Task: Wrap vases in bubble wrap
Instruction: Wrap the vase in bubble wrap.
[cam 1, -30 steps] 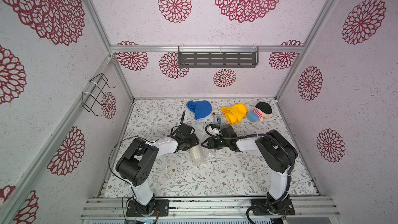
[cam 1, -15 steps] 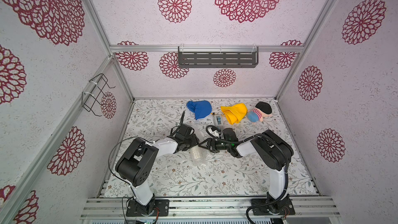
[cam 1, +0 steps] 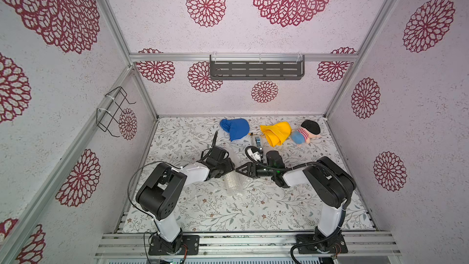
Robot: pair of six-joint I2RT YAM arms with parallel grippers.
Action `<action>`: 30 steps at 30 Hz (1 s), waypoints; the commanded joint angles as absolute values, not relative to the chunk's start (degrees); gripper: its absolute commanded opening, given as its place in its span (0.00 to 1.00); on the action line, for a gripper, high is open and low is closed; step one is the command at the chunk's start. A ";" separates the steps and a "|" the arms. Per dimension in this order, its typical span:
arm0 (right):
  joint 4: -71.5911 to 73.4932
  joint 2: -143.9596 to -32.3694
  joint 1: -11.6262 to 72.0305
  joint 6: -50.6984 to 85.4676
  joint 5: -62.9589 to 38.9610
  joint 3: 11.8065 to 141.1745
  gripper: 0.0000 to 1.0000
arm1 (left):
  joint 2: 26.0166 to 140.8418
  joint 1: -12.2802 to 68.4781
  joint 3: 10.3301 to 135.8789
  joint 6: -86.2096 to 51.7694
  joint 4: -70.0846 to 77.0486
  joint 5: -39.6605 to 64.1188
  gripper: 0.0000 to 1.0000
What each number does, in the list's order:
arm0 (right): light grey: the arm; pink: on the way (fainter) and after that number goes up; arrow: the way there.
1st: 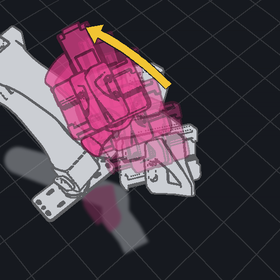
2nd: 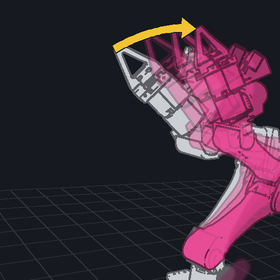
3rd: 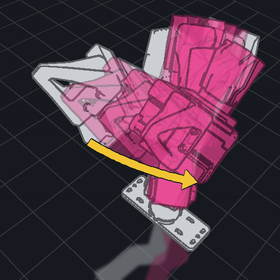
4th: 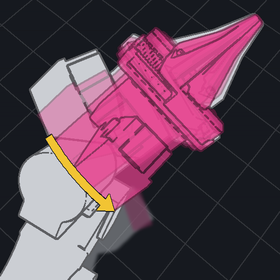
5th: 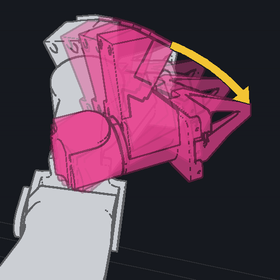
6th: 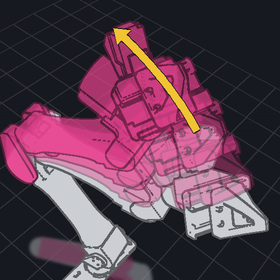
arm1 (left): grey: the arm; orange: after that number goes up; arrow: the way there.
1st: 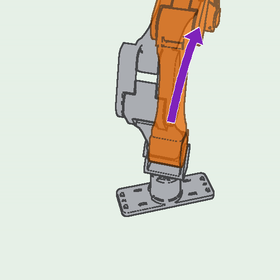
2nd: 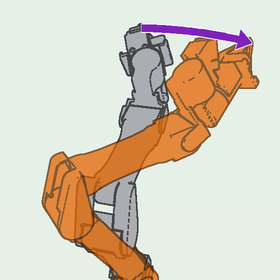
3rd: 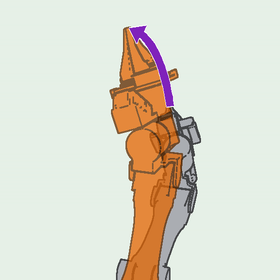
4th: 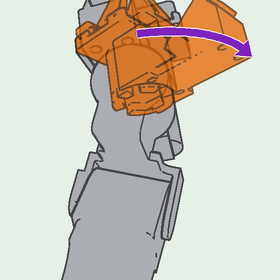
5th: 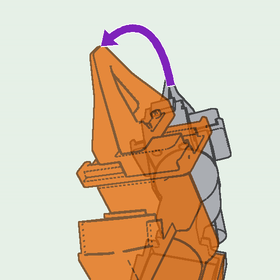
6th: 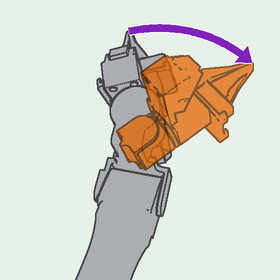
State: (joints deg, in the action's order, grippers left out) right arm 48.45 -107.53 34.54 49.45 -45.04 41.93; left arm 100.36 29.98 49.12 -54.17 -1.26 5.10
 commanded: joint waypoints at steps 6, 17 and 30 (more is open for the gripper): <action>49.61 -111.52 34.63 46.17 -44.14 41.45 0.41 | 103.96 30.39 45.89 -53.53 -8.57 3.98 0.25; 45.66 -111.64 34.54 42.89 -42.43 44.83 0.06 | 103.33 30.32 46.71 -55.01 -8.79 4.84 0.25; 38.24 -103.07 36.18 37.89 -40.78 43.66 0.01 | 103.28 30.23 50.10 -55.80 -10.31 6.60 0.33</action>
